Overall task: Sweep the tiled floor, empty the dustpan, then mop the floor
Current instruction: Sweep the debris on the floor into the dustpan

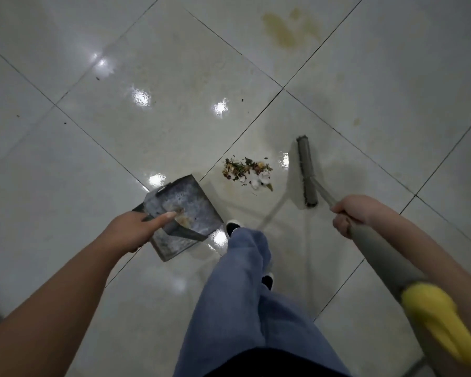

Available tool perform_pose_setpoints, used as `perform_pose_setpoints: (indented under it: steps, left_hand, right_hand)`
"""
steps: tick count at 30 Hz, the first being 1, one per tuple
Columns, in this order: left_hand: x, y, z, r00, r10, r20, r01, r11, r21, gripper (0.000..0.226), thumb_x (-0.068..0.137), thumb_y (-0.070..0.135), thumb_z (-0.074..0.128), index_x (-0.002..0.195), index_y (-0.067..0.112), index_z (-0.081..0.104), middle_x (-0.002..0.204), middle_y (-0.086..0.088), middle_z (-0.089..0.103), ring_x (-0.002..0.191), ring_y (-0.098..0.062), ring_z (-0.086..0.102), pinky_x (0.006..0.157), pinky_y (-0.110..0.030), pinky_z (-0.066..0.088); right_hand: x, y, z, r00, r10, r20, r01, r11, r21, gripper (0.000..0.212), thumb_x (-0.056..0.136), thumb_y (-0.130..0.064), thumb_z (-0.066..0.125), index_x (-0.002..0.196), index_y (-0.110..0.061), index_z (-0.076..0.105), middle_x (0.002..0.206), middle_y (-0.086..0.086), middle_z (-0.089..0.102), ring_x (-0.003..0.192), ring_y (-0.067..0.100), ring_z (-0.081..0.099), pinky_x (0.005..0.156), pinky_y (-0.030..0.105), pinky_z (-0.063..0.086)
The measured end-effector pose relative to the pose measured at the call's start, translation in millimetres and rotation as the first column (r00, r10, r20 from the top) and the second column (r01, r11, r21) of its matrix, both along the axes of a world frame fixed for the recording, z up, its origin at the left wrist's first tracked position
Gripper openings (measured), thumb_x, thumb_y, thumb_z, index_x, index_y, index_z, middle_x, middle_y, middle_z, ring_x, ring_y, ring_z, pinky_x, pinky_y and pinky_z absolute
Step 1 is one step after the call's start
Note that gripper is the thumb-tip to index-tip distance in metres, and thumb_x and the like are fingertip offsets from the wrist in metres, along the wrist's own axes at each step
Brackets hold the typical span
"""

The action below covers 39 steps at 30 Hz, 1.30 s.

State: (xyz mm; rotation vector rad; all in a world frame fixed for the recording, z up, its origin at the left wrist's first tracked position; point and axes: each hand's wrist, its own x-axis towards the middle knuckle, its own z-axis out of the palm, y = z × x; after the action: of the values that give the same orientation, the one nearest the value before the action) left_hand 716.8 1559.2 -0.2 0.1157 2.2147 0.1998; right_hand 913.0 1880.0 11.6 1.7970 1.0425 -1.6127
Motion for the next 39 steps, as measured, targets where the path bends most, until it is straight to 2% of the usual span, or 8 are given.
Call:
perform_pose_setpoints:
  steps: [7, 12, 16, 20, 27, 33, 36, 39]
  left_hand:
    - [7.2, -13.2, -20.1, 0.999, -0.011, -0.034, 0.012, 1.000, 0.026, 0.065, 0.074, 0.072, 0.050, 0.044, 0.015, 0.046, 0.029, 0.003, 0.047, 0.040, -0.016, 0.050, 0.047, -0.023, 0.035]
    - [-9.2, 4.1, -65.5, 0.998, -0.035, 0.054, 0.034, 0.999, 0.007, 0.068, 0.074, 0.075, 0.045, 0.049, 0.013, 0.052, 0.038, 0.000, 0.052, 0.041, -0.018, 0.050, 0.045, -0.023, 0.037]
    - [-19.0, 24.6, -103.4, 0.989, -0.097, 0.115, 0.101, 0.994, -0.032, 0.070, 0.078, 0.074, 0.040, 0.063, 0.008, 0.058, 0.060, -0.010, 0.057, 0.052, -0.020, 0.052, 0.049, -0.023, 0.036]
    - [-36.6, 31.0, -120.0, 0.994, -0.085, 0.069, 0.084, 0.996, 0.016, 0.069, 0.079, 0.073, 0.041, 0.055, 0.009, 0.052, 0.046, -0.003, 0.052, 0.043, -0.018, 0.049, 0.037, -0.025, 0.037]
    - [-39.0, -23.7, -114.1, 0.915, 0.095, 0.392, -0.120, 0.992, 0.039, 0.055, 0.081, 0.061, 0.054, 0.048, 0.016, 0.049, 0.043, -0.002, 0.047, 0.037, -0.014, 0.041, 0.043, -0.018, 0.029]
    - [-20.2, -26.1, -123.0, 0.919, 0.258, 0.298, -0.332, 0.914, 0.231, 0.048, 0.083, 0.047, 0.063, 0.056, 0.007, 0.054, 0.038, -0.001, 0.053, 0.037, -0.013, 0.052, 0.033, -0.015, 0.040]
    - [-20.4, -24.1, -124.6, 0.927, 0.253, 0.278, -0.321, 0.918, 0.234, 0.055, 0.079, 0.057, 0.061, 0.054, 0.009, 0.054, 0.045, -0.005, 0.053, 0.039, -0.015, 0.051, 0.035, -0.017, 0.037]
    - [-24.0, -26.7, -126.6, 0.943, 0.218, 0.253, -0.275, 0.937, 0.217, 0.060, 0.076, 0.065, 0.057, 0.050, 0.012, 0.051, 0.048, -0.007, 0.052, 0.033, -0.013, 0.044, 0.039, -0.019, 0.033]
  right_hand:
    - [29.9, -37.7, -28.7, 0.995, -0.099, -0.012, 0.097, 0.988, -0.116, 0.028, 0.098, -0.007, 0.035, 0.070, -0.007, 0.033, 0.034, 0.007, 0.030, 0.014, 0.010, 0.027, 0.025, 0.005, 0.025]
    - [33.9, -52.4, -35.1, 0.918, -0.397, -0.015, 0.392, 0.911, -0.127, 0.027, 0.098, -0.006, 0.038, 0.071, -0.007, 0.036, 0.046, 0.008, 0.039, 0.026, 0.010, 0.040, 0.025, 0.009, 0.034]
    - [18.7, -64.8, -40.4, 0.910, -0.415, -0.007, 0.407, 0.895, -0.184, 0.030, 0.098, -0.007, 0.034, 0.068, -0.010, 0.032, 0.045, 0.004, 0.034, 0.018, 0.005, 0.029, 0.022, 0.008, 0.024]
    - [8.1, -80.6, -43.6, 0.916, -0.400, -0.037, 0.395, 0.913, -0.101, 0.027, 0.098, -0.013, 0.041, 0.072, -0.014, 0.033, 0.060, 0.002, 0.023, 0.017, 0.004, 0.026, 0.024, 0.005, 0.022]
    - [-5.6, -95.5, -50.9, 0.964, -0.262, -0.051, 0.266, 0.959, 0.099, 0.028, 0.097, -0.004, 0.035, 0.072, -0.015, 0.035, 0.063, 0.005, 0.029, 0.020, 0.006, 0.030, 0.029, 0.007, 0.026]
    - [-33.1, -103.5, -69.4, 1.000, 0.004, 0.019, -0.006, 0.990, 0.139, 0.030, 0.096, -0.001, 0.037, 0.068, -0.010, 0.037, 0.060, 0.006, 0.033, 0.038, 0.015, 0.033, 0.030, 0.012, 0.030]
    - [-25.0, -126.4, -67.3, 0.976, 0.215, 0.040, -0.219, 0.966, 0.135, 0.012, 0.094, 0.001, 0.036, 0.096, -0.006, 0.046, 0.055, 0.008, 0.037, 0.029, 0.017, 0.035, 0.036, 0.019, 0.032]
    - [-13.2, -156.2, -60.8, 0.926, 0.378, 0.021, -0.378, 0.923, 0.065, 0.033, 0.092, 0.000, 0.037, 0.124, -0.003, 0.040, 0.040, 0.008, 0.037, 0.035, 0.018, 0.034, 0.043, 0.025, 0.028]
